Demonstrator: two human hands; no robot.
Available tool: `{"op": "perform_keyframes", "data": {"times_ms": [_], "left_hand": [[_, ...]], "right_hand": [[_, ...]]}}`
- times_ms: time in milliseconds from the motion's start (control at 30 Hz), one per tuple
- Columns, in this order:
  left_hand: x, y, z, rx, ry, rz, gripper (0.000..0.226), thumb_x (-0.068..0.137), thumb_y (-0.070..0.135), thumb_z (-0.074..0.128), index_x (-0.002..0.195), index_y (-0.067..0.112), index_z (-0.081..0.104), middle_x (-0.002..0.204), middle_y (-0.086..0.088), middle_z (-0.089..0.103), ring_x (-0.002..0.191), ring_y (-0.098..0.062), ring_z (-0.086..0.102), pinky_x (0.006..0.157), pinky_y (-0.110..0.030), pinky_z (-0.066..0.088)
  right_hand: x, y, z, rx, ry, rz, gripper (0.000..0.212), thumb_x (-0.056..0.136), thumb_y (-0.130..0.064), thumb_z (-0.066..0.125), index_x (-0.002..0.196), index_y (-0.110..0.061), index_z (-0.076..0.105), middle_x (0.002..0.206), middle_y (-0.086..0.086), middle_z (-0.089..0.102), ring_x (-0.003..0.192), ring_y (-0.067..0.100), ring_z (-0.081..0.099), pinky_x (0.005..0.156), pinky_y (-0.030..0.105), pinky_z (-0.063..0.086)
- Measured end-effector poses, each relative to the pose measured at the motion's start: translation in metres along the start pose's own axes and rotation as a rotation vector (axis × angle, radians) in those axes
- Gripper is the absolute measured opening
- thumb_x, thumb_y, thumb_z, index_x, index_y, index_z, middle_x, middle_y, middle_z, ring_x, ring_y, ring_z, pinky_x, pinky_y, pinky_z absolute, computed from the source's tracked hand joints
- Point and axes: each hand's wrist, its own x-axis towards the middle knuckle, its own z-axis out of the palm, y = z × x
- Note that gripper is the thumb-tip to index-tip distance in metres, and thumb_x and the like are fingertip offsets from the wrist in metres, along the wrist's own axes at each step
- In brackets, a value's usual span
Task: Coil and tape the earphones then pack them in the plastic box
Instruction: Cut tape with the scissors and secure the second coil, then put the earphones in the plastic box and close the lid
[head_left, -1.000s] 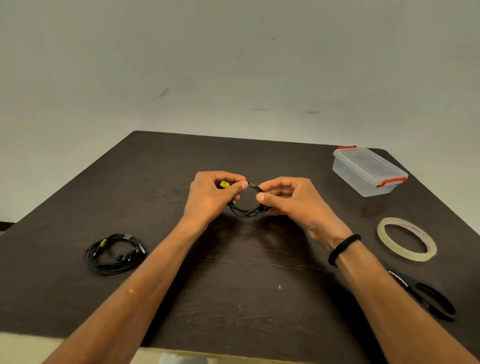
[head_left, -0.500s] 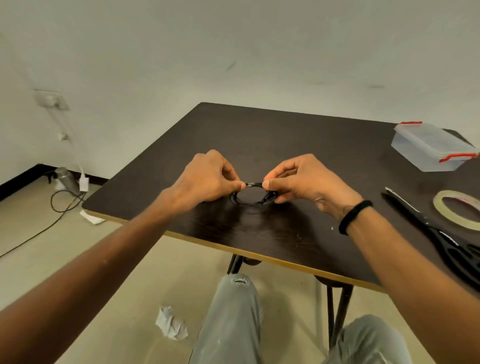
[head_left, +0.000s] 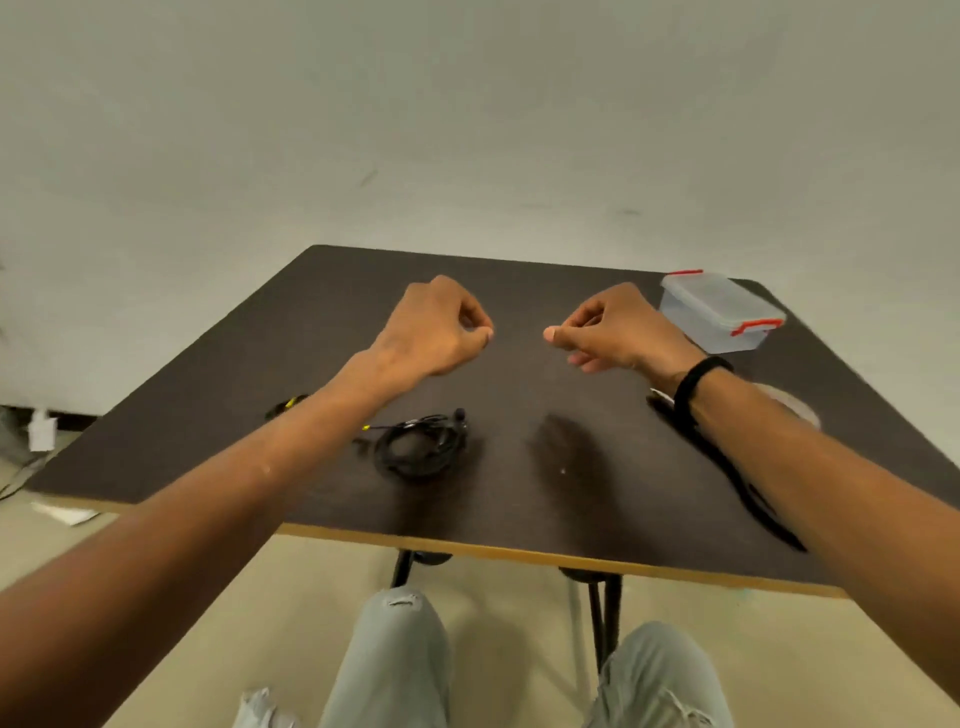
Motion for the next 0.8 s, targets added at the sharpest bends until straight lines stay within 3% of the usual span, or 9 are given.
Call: {"op": "perform_keyframes", "data": {"times_ms": [100,167,267,333,433,567,667,800], "left_hand": [[0.043,0.04,0.031,-0.123,-0.065,0.039,0.014,0.093,0.023,0.071,0.101,0.02,0.082,0.098,0.005,0.078,0.081,0.0,0.064,0.066,-0.007,0.042],[0.068,0.065,0.053,-0.186,-0.113,0.05,0.016,0.093,0.022,0.072,0.106,0.02,0.081,0.102,0.004,0.078,0.089,-0.003,0.067,0.073,-0.011,0.046],[0.104,0.102,0.093,-0.232,-0.181,0.073,0.024,0.094,0.021,0.07,0.116,0.02,0.078,0.11,-0.001,0.077,0.103,-0.011,0.069,0.085,-0.019,0.048],[0.124,0.12,0.119,-0.248,-0.21,0.068,0.031,0.094,0.021,0.066,0.124,0.02,0.074,0.118,-0.003,0.076,0.11,-0.016,0.069,0.088,-0.019,0.045],[0.149,0.14,0.156,-0.25,-0.249,0.068,0.04,0.098,0.022,0.06,0.137,0.019,0.065,0.13,-0.007,0.071,0.122,-0.024,0.065,0.094,-0.021,0.044],[0.173,0.15,0.194,-0.202,-0.263,0.118,0.046,0.104,0.024,0.055,0.149,0.018,0.052,0.142,-0.014,0.063,0.131,-0.032,0.059,0.114,-0.041,0.046],[0.183,0.152,0.212,-0.149,-0.263,0.154,0.048,0.104,0.022,0.056,0.151,0.017,0.05,0.148,-0.017,0.057,0.133,-0.035,0.057,0.116,-0.044,0.045],[0.191,0.151,0.226,-0.138,-0.263,0.174,0.045,0.105,0.024,0.055,0.15,0.021,0.052,0.146,-0.02,0.053,0.127,-0.037,0.06,0.114,-0.046,0.047]], "right_hand": [[0.008,0.028,-0.044,0.047,0.146,0.072,0.022,0.091,-0.03,0.083,0.089,-0.01,0.073,0.083,0.012,0.078,0.086,0.026,0.081,0.084,0.044,0.067],[0.009,0.046,-0.069,0.101,0.264,0.108,0.019,0.094,-0.024,0.079,0.085,-0.011,0.068,0.085,0.011,0.076,0.087,0.027,0.079,0.083,0.043,0.067],[0.021,0.08,-0.105,0.289,0.46,0.205,0.017,0.095,-0.019,0.075,0.092,-0.009,0.061,0.095,0.009,0.069,0.071,0.024,0.073,0.071,0.043,0.068],[0.031,0.101,-0.122,0.446,0.572,0.296,0.034,0.093,-0.02,0.077,0.114,0.001,0.061,0.108,0.014,0.068,0.065,0.022,0.071,0.058,0.037,0.065],[0.044,0.133,-0.137,0.519,0.685,0.387,0.051,0.092,-0.029,0.08,0.127,0.001,0.059,0.104,0.016,0.07,0.067,0.021,0.072,0.057,0.031,0.065],[0.06,0.163,-0.138,0.583,0.687,0.466,0.062,0.091,-0.033,0.083,0.139,-0.007,0.053,0.117,0.017,0.07,0.082,0.023,0.076,0.054,0.029,0.064],[0.065,0.167,-0.134,0.675,0.622,0.514,0.059,0.092,-0.031,0.082,0.14,-0.007,0.055,0.11,0.019,0.074,0.086,0.028,0.079,0.07,0.037,0.068],[0.071,0.168,-0.134,0.75,0.596,0.518,0.054,0.095,-0.022,0.08,0.139,-0.004,0.057,0.1,0.02,0.076,0.08,0.027,0.08,0.076,0.04,0.068]]}}
